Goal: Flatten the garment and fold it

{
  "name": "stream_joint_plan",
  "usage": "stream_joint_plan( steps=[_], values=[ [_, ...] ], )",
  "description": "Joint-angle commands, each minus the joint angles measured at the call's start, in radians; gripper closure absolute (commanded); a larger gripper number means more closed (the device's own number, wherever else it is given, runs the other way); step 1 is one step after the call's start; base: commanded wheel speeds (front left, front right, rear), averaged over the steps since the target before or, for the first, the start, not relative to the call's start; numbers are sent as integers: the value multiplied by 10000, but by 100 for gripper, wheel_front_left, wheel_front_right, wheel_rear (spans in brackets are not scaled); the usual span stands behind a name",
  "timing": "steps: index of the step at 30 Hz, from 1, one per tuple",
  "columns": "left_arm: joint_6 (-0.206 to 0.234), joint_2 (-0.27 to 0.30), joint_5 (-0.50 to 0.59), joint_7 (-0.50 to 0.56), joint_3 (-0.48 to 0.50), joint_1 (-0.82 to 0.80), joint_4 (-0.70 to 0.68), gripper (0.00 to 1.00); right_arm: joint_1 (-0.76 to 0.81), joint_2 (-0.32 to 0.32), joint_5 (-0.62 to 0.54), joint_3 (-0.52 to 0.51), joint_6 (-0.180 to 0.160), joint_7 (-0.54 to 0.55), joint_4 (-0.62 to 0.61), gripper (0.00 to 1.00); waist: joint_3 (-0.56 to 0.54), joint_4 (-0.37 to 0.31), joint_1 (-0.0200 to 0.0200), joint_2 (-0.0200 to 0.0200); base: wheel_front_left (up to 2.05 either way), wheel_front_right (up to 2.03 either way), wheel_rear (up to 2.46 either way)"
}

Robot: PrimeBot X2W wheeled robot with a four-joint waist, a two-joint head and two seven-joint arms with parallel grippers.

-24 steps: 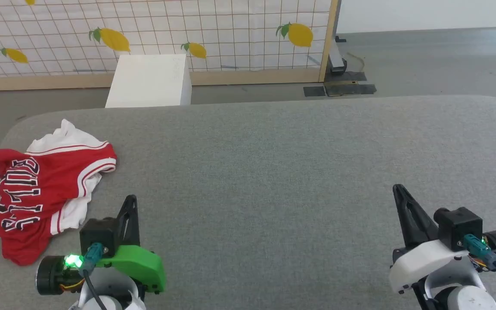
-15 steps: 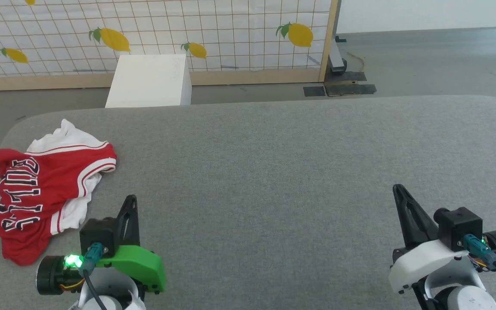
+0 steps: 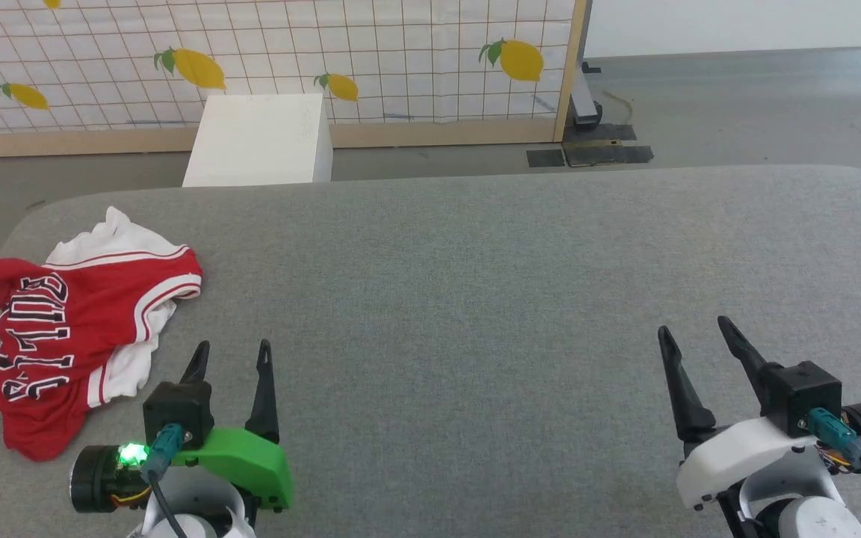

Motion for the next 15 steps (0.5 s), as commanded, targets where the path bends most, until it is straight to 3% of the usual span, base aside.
stream_joint_plan(
  steps=[1,15],
  values=[
    [60,-5,-56,-104,-43,-28,50,0,58,1,101,-36,-1,-119,56,0,1,-2,0,-1,0,0,0],
    [180,-8,-214,-391,-96,-70,190,0,70,1,338,-114,-3,-407,199,0,15,137,0,-1,0,0,0]
  ],
)
